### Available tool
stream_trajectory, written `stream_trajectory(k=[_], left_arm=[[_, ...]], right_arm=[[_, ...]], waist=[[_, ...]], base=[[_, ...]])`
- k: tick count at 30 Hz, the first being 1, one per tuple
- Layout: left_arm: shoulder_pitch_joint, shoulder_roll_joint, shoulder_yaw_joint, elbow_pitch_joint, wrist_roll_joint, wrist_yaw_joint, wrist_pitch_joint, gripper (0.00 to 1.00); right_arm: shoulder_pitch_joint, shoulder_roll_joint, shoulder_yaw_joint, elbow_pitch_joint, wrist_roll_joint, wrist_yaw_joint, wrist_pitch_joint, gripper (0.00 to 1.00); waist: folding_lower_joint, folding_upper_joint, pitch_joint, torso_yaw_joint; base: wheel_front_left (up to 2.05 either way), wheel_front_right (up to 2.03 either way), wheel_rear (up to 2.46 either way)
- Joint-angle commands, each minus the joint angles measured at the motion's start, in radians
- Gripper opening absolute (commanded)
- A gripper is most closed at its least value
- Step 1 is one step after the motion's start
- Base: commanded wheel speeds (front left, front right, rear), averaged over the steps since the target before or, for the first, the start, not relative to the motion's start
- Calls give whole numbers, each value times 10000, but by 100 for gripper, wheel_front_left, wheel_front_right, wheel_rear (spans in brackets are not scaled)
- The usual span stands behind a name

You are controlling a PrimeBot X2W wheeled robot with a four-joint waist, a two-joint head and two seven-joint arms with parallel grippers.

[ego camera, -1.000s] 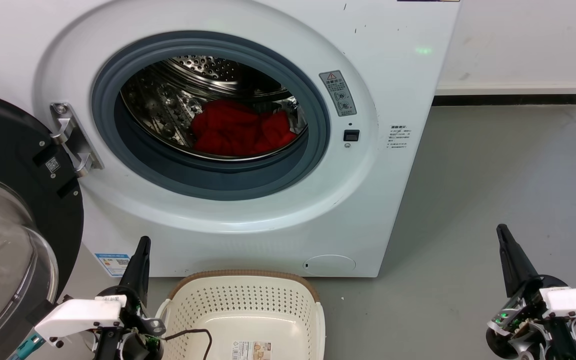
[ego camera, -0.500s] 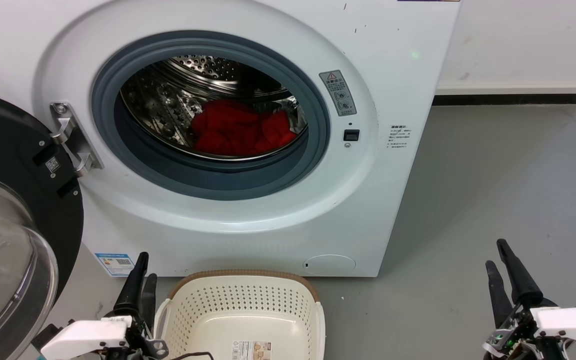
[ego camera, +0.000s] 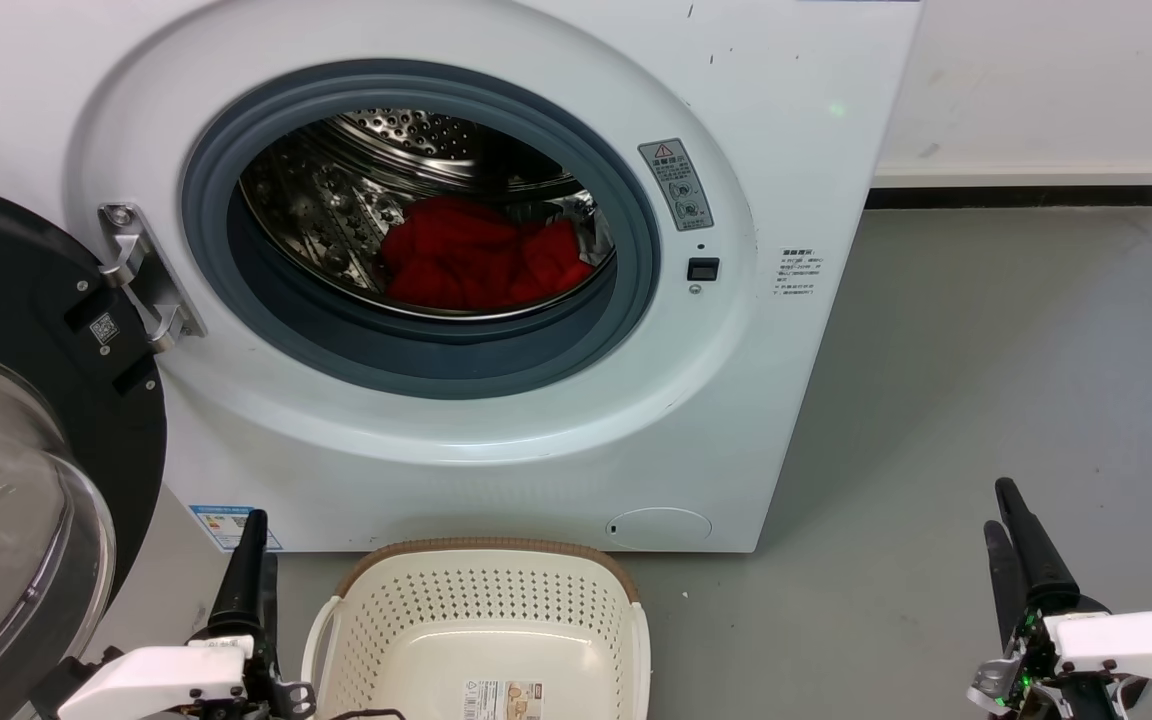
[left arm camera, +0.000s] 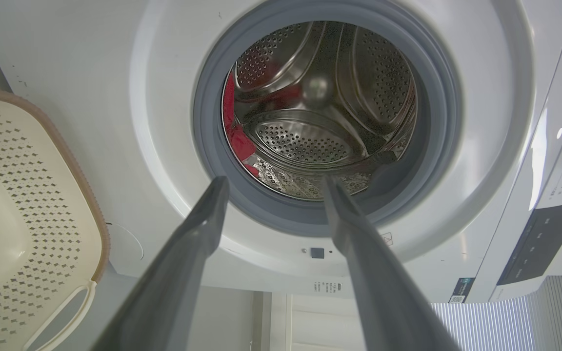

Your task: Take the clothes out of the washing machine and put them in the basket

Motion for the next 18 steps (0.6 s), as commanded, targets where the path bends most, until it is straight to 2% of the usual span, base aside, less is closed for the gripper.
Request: stream_trajectory(k=[1, 8, 9, 11, 18], left_arm=[[-109, 25, 66, -214, 189, -13, -81, 100], [-157, 27, 603, -577, 1439, -16, -367, 100], [-189, 29, 800, -801, 2051, -18, -483, 100], [-207, 30, 912, -973, 2461, -15, -555, 100], [-155, 34, 879, -1742, 3990, 308, -812, 100]], right_arm=[[-137, -8, -26, -138, -265, 0, -97, 100], [-248, -7, -146, -335, -2078, 0, -384, 100], [-277, -7, -173, -611, -2971, 0, -502, 100], [-293, -7, -183, -843, -3622, 0, -576, 100], [-307, -6, -76, -1726, -5877, 0, -829, 100]], waist=[[0, 0, 2, -4], [0, 0, 25, -25], [0, 0, 38, -38], [0, 0, 48, -47], [0, 0, 91, -84]], base=[[0, 0, 0], [0, 0, 0], [0, 0, 0], [0, 0, 0], [0, 0, 0]])
